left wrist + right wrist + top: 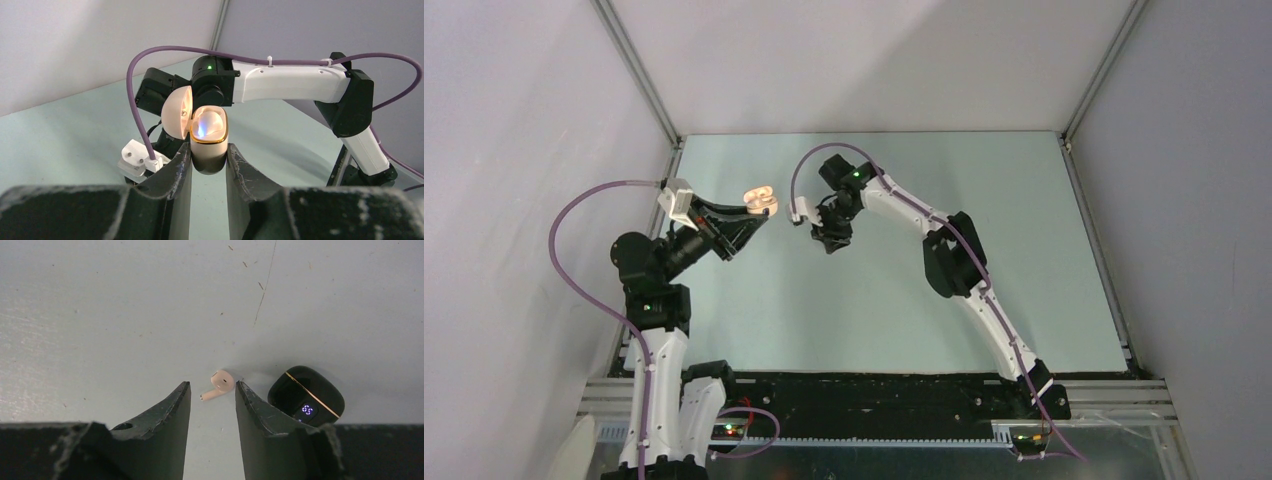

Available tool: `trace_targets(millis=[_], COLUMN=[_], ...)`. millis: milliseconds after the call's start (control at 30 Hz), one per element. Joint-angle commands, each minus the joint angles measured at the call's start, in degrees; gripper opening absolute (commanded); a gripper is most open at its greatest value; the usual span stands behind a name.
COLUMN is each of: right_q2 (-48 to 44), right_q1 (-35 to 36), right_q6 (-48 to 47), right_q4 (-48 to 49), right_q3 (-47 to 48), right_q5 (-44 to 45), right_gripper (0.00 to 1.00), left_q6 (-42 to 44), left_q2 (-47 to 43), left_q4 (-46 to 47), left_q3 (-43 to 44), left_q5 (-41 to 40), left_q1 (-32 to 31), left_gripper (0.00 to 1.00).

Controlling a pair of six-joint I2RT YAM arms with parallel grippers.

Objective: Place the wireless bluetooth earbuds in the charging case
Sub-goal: Pick up the right earbud from the center of the board, then insert the right earbud into the right side groove of the charging case.

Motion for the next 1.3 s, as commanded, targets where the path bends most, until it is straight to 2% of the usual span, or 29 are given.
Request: trace_targets(millis=[0, 1067, 1200, 1267], right_q2=[0.9, 3.4, 3.7, 3.4], right_q1=[0.5, 0.6, 0.8, 0.8], right_q6=[-0.3, -0.2, -0.4, -0.4], right_q4=[1.1, 2.2, 2.2, 2.1], right_q3=[1.9, 2.1, 2.3, 2.2], right_q5=[-0.4, 2.0, 2.3, 2.1], right_gripper=[0.42, 0.34, 0.28, 0.18], left_q6=[0.3, 0.3, 0.5, 0.6], left_q2=[-0.6, -0.1, 0.2, 0.4], left_q4=[1.6, 1.6, 1.6, 1.6], left_q3=[1.3, 0.7, 0.7, 0.6], left_q5=[-0.3, 0.5, 0.4, 0.4], left_q1=[0.6, 0.7, 0.8, 0.7], left_gripper=[0.0, 0.0, 0.0, 0.0])
